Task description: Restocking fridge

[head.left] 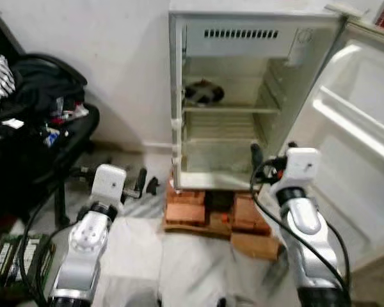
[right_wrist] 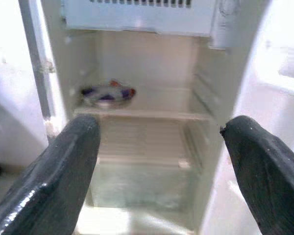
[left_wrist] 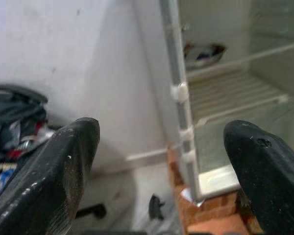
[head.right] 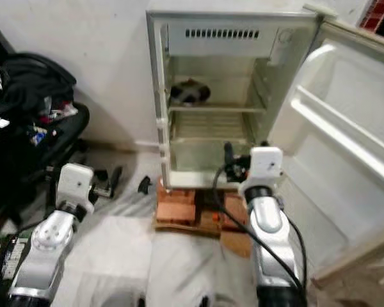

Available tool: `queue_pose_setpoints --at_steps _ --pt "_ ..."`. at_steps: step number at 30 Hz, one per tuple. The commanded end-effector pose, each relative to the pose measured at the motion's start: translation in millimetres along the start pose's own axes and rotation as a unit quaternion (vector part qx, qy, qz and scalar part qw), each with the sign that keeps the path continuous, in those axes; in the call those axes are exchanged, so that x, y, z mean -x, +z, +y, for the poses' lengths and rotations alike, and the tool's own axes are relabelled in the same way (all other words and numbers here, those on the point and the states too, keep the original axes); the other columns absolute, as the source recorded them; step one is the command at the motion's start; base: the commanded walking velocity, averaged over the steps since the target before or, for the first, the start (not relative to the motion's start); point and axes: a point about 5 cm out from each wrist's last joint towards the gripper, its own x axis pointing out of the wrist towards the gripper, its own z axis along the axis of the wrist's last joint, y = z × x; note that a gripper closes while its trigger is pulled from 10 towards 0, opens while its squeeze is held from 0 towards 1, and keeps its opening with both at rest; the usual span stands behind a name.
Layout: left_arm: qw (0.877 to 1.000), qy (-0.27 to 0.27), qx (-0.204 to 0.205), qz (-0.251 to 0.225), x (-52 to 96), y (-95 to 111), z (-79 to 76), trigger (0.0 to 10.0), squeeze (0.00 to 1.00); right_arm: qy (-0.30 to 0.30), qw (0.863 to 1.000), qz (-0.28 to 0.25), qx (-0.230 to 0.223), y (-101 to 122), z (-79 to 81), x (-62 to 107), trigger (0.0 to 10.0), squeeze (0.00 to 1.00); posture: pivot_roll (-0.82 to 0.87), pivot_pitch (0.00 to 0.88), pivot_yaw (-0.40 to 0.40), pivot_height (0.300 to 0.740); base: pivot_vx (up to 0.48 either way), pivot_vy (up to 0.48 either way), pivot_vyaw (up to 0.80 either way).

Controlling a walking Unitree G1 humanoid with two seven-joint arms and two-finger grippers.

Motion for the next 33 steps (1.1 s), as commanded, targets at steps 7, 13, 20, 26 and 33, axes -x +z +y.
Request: queue_pose_setpoints --at_steps 7,13,20,26,33 --pt "1.0 -0.011 -0.002 -0.005 0.2 1.6 -1.6 10.0 0.0 0.015 1.0 -0.006 -0.008 6.4 3.4 -4.4 10.0 0.0 -0.01 0.055 -0.037 0.74 0.0 -0.281 -0.22" --pt "1.0 -0.01 -0.003 -0.003 0.0 1.2 -3.2 10.0 0.0 0.034 0.999 -0.004 -0.019 5.0 9.0 -2.2 10.0 0.0 -0.01 0.061 -0.038 0.74 0.0 -0.48 -0.26" --pt "1.0 0.008 -0.003 0.006 -1.0 -0.4 -4.8 10.0 0.0 0.078 0.996 0.006 -0.04 3.3 17.4 -1.1 10.0 0.0 -0.02 0.066 -0.043 0.74 0.0 -0.478 0.0" --pt "1.0 0.008 0.005 0.007 -0.7 -0.5 -6.1 10.0 0.0 0.135 0.989 0.025 -0.056 -0.9 28.3 3.7 10.0 0.0 -0.01 0.069 -0.049 0.74 -0.322 -0.351 0.0" --pt "1.0 0.006 0.001 0.007 0.3 -0.6 -7.3 10.0 0.0 0.174 0.982 0.039 -0.063 -4.8 36.9 8.0 10.0 0.0 -0.01 0.073 -0.048 0.74 -0.384 -0.289 0.0"
